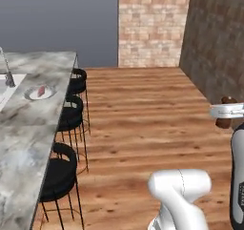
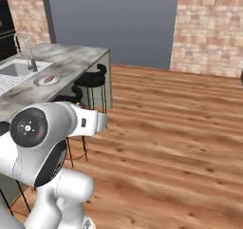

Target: Retrieve the shaker from the cabinet and place it next the steak on a plate on the dining table.

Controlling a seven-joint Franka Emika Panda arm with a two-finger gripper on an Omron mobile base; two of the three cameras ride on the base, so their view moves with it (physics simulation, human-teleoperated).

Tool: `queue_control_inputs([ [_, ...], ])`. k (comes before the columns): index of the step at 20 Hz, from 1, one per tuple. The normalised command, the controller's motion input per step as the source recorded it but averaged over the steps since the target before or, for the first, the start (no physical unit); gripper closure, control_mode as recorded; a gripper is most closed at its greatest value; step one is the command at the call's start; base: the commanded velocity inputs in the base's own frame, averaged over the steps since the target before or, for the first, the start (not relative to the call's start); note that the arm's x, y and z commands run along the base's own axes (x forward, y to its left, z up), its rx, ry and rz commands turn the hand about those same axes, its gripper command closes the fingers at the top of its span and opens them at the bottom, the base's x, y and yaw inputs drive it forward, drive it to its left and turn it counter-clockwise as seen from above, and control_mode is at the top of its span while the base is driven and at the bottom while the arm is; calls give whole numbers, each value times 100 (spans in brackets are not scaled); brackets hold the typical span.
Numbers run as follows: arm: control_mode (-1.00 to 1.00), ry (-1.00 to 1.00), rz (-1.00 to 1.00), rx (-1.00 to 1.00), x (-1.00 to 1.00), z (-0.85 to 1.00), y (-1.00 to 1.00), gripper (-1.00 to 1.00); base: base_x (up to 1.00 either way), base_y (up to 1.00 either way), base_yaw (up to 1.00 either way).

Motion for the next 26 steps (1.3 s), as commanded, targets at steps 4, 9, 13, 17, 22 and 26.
queue_control_inputs([
  [4,100,0,0,0,0,0,0,100,100,-53,53],
  [9,100,0,0,0,0,0,0,100,94,-33,53],
  [13,100,0,0,0,0,0,0,100,94,-40,52],
  [17,100,0,0,0,0,0,0,100,94,-52,52],
  [22,100,0,0,0,0,0,0,100,92,-45,52],
  [26,100,0,0,0,0,0,0,100,92,-32,52],
])
